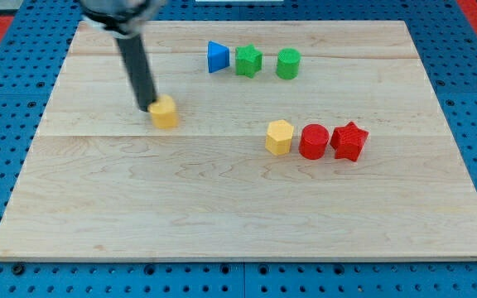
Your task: Move the heart vertically to the green star
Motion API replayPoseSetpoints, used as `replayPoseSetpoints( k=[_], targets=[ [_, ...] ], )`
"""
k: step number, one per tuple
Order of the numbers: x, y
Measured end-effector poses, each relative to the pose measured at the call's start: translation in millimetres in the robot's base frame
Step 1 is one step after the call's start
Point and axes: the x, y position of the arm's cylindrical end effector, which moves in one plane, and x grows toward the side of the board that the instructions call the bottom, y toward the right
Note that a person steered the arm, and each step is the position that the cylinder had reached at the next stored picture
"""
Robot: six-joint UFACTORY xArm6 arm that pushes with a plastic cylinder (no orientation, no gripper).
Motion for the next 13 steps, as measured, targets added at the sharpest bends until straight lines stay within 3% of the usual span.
replayPoseSetpoints(
  k=[1,2,3,6,9,12,13],
  targets=[
    [37.1,30.3],
    [37.7,39.3],
    [0.2,35.5],
    [39.4,56.8],
    [56.3,31.8],
    [57.6,76.6],
    [30.3,68.3]
  ],
)
